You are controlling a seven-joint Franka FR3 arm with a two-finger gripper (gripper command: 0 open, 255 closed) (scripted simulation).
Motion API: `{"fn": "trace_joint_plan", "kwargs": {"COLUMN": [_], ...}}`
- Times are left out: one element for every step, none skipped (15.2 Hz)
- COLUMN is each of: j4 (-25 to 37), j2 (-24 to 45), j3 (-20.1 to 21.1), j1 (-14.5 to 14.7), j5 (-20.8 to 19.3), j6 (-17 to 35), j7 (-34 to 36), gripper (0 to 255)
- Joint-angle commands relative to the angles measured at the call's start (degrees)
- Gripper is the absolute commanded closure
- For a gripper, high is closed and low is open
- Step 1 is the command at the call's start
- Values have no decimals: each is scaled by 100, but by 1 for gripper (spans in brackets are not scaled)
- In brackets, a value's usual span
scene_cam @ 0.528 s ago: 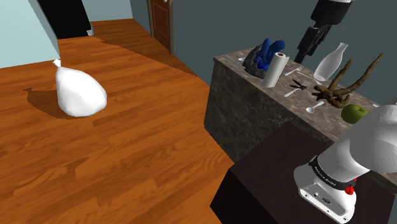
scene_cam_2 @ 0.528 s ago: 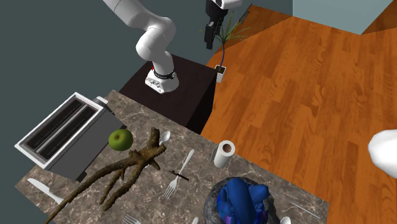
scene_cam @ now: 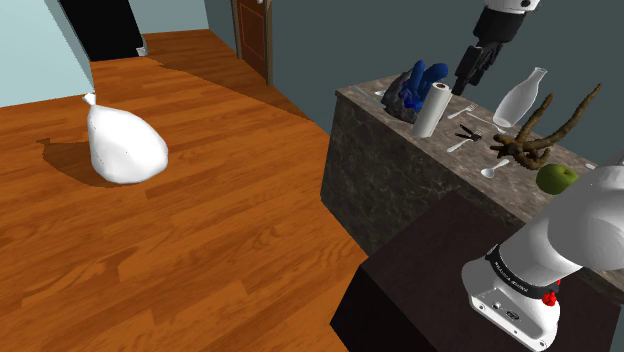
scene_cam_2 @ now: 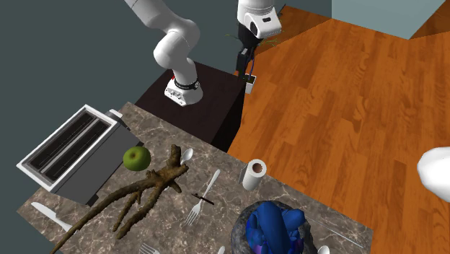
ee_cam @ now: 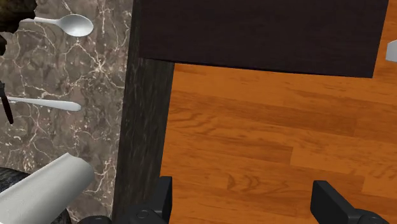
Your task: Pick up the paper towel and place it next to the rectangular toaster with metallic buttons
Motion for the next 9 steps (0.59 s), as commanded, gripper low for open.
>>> {"fn": "trace_joint_plan", "kwargs": {"j4": [126, 189, 259, 336, 420, 511, 608, 712, 823], "j2": [330, 495, 665, 838, 1016, 1196, 1381, 1569, 1760], "j3": [-201, -296, -390, -484, -578, -670, -761, -852, -942], "j1": [-60, -85, -109, -130, -149, -167, -184, -198, -211], "j5": [-92, -126, -153, -175, -190, -198, -199, -192, -178], "j6": [226, 337, 445, 550, 652, 750, 845, 936, 1023], "j7": [-186, -274, -363, -453, -543, -634, -728, -822, -919], "gripper": [0, 0, 0, 0, 0, 0, 0, 0, 0]}}
